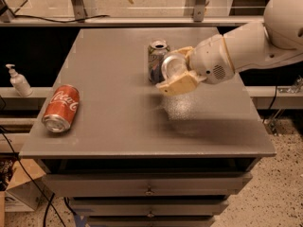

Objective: Move pepsi can near coke can

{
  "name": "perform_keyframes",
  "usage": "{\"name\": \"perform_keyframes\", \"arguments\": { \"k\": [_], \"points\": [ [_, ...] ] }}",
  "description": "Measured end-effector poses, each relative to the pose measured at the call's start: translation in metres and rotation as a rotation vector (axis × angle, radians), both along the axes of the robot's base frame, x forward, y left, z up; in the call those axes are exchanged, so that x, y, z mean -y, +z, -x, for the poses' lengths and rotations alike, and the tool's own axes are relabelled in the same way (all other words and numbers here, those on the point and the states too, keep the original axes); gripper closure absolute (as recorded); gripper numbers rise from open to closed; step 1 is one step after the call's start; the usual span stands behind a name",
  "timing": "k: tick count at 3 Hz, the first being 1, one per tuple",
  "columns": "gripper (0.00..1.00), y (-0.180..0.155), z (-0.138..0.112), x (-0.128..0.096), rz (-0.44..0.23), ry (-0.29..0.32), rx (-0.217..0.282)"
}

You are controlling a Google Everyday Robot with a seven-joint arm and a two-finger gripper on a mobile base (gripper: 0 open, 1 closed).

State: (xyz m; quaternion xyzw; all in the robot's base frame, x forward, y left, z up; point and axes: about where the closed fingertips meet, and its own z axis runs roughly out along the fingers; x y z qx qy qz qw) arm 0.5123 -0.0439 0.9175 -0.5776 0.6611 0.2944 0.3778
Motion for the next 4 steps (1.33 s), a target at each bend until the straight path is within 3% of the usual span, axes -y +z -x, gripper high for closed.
{"name": "perform_keyframes", "arguments": {
  "k": [1,2,4],
  "points": [
    [0.83,-0.007,-0.002,0.004,-0.013,-0.027,-0.023],
    [1.00,-0.005,-0.009,-0.023,-0.096,0.022,-0.014],
    [1.00,0.002,-0.020,-0.097,-0.265,0.188,0.012]
  ]
}}
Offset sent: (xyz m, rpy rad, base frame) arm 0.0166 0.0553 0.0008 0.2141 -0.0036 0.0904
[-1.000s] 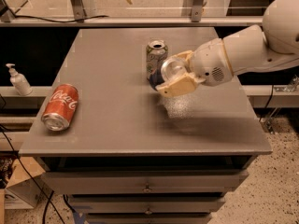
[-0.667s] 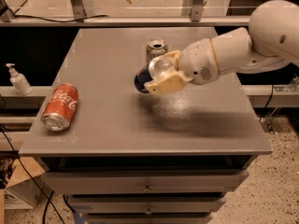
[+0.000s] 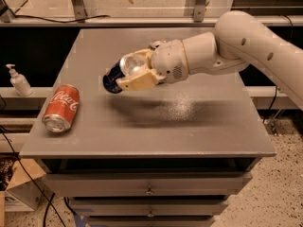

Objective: Move pepsi can near coke can

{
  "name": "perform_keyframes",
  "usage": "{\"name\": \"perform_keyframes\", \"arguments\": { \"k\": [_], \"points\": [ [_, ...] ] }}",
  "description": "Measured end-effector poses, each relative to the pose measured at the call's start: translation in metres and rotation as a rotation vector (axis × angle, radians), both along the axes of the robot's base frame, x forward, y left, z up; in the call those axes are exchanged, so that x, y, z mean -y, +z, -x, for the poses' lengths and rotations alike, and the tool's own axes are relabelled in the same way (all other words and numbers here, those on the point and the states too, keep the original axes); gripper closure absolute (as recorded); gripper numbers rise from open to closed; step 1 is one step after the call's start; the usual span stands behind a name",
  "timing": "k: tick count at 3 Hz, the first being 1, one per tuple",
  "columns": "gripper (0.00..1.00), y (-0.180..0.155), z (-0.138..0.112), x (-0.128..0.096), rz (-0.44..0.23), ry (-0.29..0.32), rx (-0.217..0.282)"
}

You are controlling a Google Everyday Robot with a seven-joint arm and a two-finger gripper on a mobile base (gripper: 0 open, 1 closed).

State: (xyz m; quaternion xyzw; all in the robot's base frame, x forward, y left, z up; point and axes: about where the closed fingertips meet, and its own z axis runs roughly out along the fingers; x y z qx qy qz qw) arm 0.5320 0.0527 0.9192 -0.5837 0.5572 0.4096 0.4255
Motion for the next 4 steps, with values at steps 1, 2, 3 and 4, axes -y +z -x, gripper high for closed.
{"name": "perform_keyframes", "arguments": {
  "k": [1,2,3,4],
  "points": [
    [0.83,-0.018,-0.003,-0.029,-0.018,0.074,-0.005],
    [0.59,-0.036,-0.007,-0.046,0.003,0.099,0.018],
    [0.36,-0.045,-0.009,-0.055,0.034,0.090,0.054],
    [0.13,-0.048,-0.009,-0.058,0.056,0.079,0.083]
  ]
}}
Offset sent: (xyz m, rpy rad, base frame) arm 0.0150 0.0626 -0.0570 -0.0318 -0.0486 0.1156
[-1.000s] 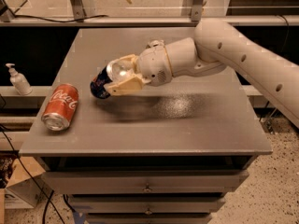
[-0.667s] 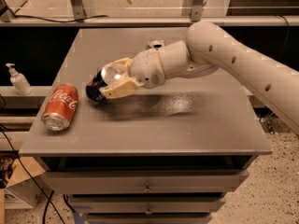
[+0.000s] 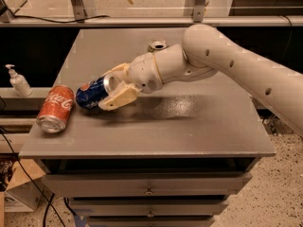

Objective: Move pepsi can near coke can

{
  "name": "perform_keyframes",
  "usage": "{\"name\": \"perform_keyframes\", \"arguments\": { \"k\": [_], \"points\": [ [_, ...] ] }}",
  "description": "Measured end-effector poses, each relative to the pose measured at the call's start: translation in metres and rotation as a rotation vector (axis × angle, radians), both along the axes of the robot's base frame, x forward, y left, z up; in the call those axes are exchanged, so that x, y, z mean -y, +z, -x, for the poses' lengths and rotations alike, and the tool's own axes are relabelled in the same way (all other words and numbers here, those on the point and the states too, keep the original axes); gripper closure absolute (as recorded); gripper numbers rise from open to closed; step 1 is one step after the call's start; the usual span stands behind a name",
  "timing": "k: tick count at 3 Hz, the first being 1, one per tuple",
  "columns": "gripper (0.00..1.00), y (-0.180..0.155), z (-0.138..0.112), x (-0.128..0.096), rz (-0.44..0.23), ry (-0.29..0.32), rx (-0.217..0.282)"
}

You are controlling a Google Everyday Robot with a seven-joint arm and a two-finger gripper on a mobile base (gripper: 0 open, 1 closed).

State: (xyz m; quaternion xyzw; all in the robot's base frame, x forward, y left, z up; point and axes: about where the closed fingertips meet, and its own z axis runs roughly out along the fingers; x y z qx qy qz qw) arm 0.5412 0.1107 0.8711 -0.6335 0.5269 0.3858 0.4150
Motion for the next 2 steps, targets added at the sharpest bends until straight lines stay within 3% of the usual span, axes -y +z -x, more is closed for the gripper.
{"name": "perform_keyframes", "arguments": {
  "k": [1,2],
  "points": [
    [0.00,0.0000,0.0009,-0.0021,0.000,0.004,-0.001],
    [0.00,0.0000,0.0010,-0.0022,0.000,0.004,-0.001]
  ]
}}
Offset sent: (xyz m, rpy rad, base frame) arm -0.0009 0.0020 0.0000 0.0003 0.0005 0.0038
